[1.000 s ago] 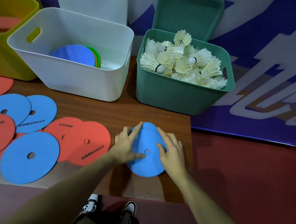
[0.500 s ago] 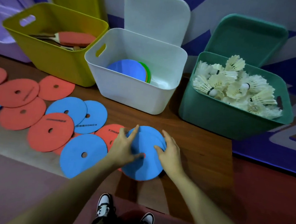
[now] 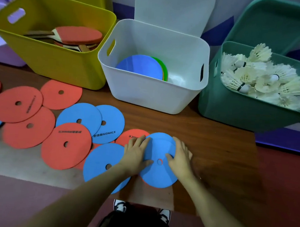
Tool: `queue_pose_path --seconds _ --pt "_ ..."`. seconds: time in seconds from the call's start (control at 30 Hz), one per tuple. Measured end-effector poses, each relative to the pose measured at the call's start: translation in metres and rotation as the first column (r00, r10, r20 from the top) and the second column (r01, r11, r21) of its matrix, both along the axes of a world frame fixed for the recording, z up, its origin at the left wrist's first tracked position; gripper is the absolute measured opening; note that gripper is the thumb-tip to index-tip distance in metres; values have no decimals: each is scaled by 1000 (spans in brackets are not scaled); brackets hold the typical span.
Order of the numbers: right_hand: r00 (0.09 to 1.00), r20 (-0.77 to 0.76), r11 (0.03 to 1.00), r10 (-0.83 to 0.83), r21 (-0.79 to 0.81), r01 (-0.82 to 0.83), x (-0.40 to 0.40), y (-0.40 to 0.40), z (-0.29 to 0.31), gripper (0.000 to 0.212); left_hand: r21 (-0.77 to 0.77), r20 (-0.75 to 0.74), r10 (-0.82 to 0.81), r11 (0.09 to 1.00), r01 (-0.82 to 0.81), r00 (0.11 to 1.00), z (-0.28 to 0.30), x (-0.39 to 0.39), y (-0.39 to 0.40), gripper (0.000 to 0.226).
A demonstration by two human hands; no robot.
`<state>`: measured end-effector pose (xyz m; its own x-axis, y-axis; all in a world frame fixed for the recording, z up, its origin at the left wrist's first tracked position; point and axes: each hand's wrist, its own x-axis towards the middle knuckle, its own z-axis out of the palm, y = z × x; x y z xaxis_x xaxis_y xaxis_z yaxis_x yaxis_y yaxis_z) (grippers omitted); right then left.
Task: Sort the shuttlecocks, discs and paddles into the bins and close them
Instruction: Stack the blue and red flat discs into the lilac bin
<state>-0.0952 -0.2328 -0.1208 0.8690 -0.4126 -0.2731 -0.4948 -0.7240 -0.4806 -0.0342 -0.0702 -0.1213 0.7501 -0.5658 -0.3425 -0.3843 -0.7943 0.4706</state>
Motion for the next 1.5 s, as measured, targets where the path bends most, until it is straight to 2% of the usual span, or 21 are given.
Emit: queue_pose_path --seconds 0.1,0.2,0.27,0.4,0.53,0.67,0.77,0.87,0.93,1.03,1.17,1.3,1.4,1.5 --pt "998 -47 999 -43 21 44 6 3 4 64 -50 5 -20 999 20 1000 1 3 2 82" --pt "997 -82 1000 -11 7 11 3 3 5 65 -75 9 -20 997 21 1000 3 5 3 84" --pt "998 -63 1000 2 -14 -3 -2 8 4 65 -115 -8 -9 993 8 1000 3 5 3 85" --pt "999 2 997 -53 57 53 -12 7 -1 68 -201 -8 1 980 -2 1000 5 1 2 88" --pt "999 32 997 -27 72 25 -10 -3 0 71 -283 15 -15 959 19 1000 3 -3 4 89" --pt "998 56 990 18 136 -25 -14 -5 2 70 -229 17 16 973 -12 1000 1 -7 7 90" --pt "990 106 985 92 136 -106 -18 -11 4 73 -51 25 43 998 -42 999 3 -9 2 94" --pt "994 59 985 96 138 -103 -19 -17 7 75 53 54 58 997 -61 997 6 -13 -1 95" --pt "995 57 982 80 168 -89 -20 -19 10 72 15 17 93 996 -93 996 7 -16 -3 95" --pt "986 137 974 91 196 -117 -19 -20 19 65 -85 -70 140 986 -146 988 14 -17 -4 93" --pt "967 225 974 116 165 -155 -12 -16 38 61 -84 80 149 986 -143 986 33 -13 2 88" --pt "926 336 966 174 125 -227 8 -2 66 60 -94 201 226 973 -211 953 64 -3 18 87" --pt "883 422 954 205 117 -278 32 18 87 58 -138 313 275 960 -243 909 90 9 38 86" --pt "835 487 946 256 50 -319 57 45 108 56 -104 451 300 953 -285 841 116 24 64 86"
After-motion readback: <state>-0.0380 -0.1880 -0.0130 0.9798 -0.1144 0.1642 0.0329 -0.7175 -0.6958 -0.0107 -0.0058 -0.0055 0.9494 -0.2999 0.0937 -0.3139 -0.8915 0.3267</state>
